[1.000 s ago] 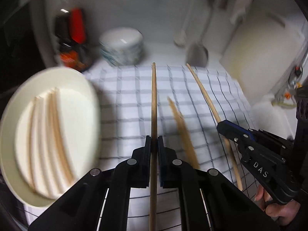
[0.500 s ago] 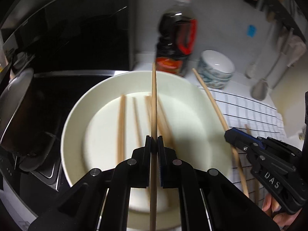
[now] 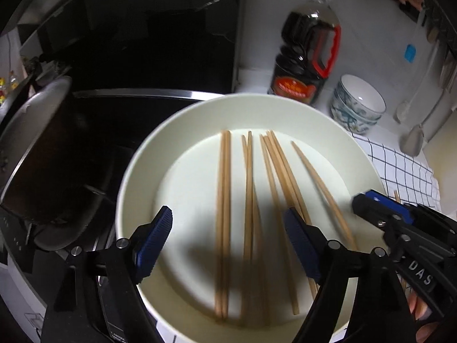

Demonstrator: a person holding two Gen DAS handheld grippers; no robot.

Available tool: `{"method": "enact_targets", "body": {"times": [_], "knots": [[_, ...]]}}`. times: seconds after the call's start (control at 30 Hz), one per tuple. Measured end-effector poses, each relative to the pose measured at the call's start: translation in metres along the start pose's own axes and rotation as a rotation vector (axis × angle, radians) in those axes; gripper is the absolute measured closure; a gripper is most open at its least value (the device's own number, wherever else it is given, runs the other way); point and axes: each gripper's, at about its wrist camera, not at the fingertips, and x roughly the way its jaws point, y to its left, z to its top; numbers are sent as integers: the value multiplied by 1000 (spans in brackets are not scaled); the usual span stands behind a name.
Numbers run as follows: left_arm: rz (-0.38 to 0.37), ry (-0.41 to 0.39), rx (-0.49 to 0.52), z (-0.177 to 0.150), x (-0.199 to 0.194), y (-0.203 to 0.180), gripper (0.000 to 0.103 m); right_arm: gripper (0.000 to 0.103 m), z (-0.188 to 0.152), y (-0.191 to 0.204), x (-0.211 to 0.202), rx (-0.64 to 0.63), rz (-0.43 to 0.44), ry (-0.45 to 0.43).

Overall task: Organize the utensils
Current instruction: 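Open the left gripper over the dish while the right releases its chopstick, then move both open grippers back to the last chopsticks on the cloth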

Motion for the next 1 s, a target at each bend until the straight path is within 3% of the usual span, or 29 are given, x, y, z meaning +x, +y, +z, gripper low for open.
{"method": "enact_targets", "body": {"times": [0.17, 0.37, 0.7, 1.0], "knots": [[12, 8, -32, -1, -7, 8, 16, 70, -10, -12, -17, 24, -7, -27], [-3, -12, -27, -9, -23, -4, 13, 65, -39, -37, -49, 57, -48, -66], [-107, -28, 81, -27, -44, -68, 13, 62, -99, -123, -92, 239, -210, -58], [-200, -14, 174, -50, -49, -127, 13, 61, -147, -171, -96, 306, -320, -20]]}}
